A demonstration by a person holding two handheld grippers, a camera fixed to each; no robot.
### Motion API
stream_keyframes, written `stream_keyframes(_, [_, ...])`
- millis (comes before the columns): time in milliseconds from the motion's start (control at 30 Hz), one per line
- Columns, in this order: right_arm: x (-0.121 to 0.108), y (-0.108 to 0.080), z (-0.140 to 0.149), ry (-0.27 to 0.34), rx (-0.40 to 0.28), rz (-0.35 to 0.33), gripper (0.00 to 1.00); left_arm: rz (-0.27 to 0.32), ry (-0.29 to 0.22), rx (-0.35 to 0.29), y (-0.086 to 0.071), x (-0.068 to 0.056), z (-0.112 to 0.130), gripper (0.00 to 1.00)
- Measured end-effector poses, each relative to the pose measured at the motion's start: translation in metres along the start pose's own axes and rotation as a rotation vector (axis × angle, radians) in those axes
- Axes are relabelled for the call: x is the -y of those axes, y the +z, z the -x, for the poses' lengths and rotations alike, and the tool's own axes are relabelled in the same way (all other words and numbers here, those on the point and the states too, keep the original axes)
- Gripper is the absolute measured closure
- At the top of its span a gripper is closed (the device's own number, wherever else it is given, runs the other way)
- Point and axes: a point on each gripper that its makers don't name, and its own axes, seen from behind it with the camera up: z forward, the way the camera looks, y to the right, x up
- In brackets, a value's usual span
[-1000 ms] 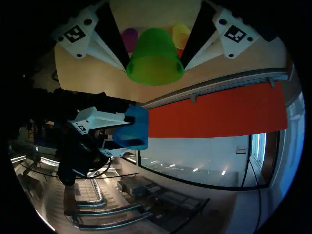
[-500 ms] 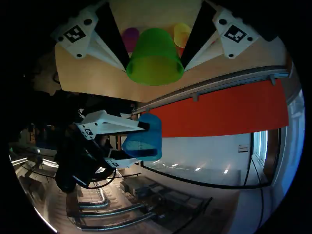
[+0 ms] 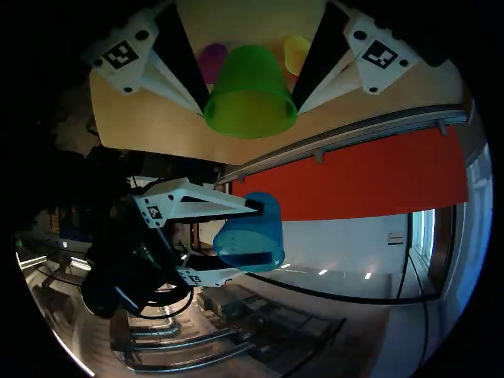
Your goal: Pour water
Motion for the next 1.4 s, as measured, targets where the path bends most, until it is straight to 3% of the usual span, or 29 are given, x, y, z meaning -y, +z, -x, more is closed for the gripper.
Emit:
stream_keyframes(800, [-0.013,0.019,-0.010,-0.204,0.006,0.038,0.11,0.018,-0.009,-0.017,-0.001,-0.006,-0.005,0.13])
stream_keyframes(1400, [-0.021,0.019,-0.021,-0.272,-0.013,0.060,0.11,0.026,-0.005,-0.017,-0.002,-0.010,-0.006,0.13])
